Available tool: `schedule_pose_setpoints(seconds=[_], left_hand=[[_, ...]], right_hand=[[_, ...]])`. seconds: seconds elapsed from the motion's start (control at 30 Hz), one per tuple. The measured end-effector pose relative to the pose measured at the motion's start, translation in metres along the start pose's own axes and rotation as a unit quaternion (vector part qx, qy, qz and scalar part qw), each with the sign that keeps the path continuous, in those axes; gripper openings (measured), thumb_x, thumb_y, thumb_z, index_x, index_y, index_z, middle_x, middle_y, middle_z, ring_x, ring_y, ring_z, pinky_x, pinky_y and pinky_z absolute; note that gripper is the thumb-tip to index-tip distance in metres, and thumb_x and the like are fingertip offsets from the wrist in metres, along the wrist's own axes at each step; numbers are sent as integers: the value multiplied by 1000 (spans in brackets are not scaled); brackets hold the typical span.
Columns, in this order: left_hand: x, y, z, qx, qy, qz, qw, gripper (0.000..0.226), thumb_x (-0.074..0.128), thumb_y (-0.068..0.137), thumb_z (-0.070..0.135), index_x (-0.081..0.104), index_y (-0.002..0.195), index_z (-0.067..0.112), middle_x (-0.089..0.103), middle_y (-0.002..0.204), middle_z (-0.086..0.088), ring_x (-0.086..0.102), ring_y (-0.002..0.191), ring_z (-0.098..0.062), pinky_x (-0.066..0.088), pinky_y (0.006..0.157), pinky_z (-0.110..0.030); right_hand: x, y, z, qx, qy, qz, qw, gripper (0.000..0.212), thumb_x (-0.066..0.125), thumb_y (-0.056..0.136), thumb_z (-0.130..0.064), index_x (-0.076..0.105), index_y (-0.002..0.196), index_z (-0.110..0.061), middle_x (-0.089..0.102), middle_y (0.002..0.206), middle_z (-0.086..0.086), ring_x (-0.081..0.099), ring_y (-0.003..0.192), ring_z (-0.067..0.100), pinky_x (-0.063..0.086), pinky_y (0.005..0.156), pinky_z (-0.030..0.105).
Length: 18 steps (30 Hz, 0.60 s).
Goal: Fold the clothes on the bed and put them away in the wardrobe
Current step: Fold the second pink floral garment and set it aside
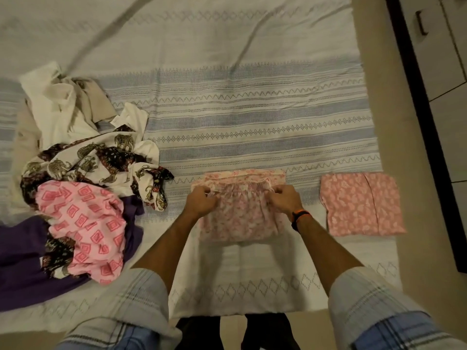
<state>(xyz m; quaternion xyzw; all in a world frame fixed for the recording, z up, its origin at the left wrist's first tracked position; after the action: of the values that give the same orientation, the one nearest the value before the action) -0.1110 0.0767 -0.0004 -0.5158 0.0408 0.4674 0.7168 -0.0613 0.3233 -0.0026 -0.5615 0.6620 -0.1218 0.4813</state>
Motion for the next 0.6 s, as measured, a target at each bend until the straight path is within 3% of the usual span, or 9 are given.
schedule_pose_setpoints(seconds=[0.1, 0.17, 0.23, 0.33, 0.5, 0.6], left_hand=[[-5, 15, 4, -6, -22, 8, 1000, 44, 66, 91, 29, 61, 125, 2, 64, 124, -13, 61, 112, -32, 50, 94, -41], [-5, 22, 2, -22, -50, 11, 998, 52, 67, 90, 30, 54, 134, 5, 62, 129, -11, 61, 115, -29, 49, 98, -41], [-3, 22, -4, -37, -51, 15, 998, 59, 69, 89, 29, 48, 139, 5, 58, 134, -12, 56, 122, -29, 46, 102, -40], [7, 21, -22, -70, -44, 17, 996, 68, 72, 86, 29, 43, 142, 4, 54, 139, -14, 55, 123, -31, 46, 100, -39], [20, 18, -52, -151, -76, 55, 984, 78, 79, 60, 36, 50, 123, 0, 58, 124, -18, 57, 114, -36, 53, 90, -44], [27, 21, -63, -182, -72, 76, 978, 89, 90, 57, 35, 44, 126, 0, 52, 127, -19, 55, 115, -37, 53, 92, -45]], right_hand=[[0, 12, -9, 6, 18, 32, 999, 29, 66, 86, -24, 54, 60, -18, 62, 66, 1, 68, 73, 27, 57, 75, 42], [1, 17, -12, 17, 25, 52, 998, 10, 64, 89, -23, 69, 91, -15, 69, 88, 2, 67, 85, 23, 55, 84, 37], [2, 16, -10, 34, 14, 48, 998, 39, 65, 91, -28, 59, 125, -9, 65, 115, 6, 62, 102, 24, 48, 88, 30], [8, 15, 4, 44, -3, 30, 999, 49, 65, 93, -28, 48, 134, -6, 60, 129, 12, 58, 112, 28, 41, 82, 26], [16, 20, 36, 67, -39, 30, 997, 65, 72, 85, -24, 41, 137, -2, 51, 135, 18, 54, 118, 34, 50, 95, 40], [21, 24, 44, 70, -57, 31, 995, 85, 79, 78, -25, 32, 144, 0, 39, 142, 19, 47, 126, 37, 45, 103, 49]])
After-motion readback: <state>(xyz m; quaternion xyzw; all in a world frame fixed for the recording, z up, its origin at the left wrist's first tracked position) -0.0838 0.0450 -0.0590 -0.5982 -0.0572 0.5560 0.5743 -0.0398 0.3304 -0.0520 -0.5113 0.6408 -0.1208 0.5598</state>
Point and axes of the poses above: each hand's wrist, its own y-axis towards the middle knuckle, its own x-axis out of the palm, z = x × y, the point moved 4 cm from there along y, towards the middle knuckle
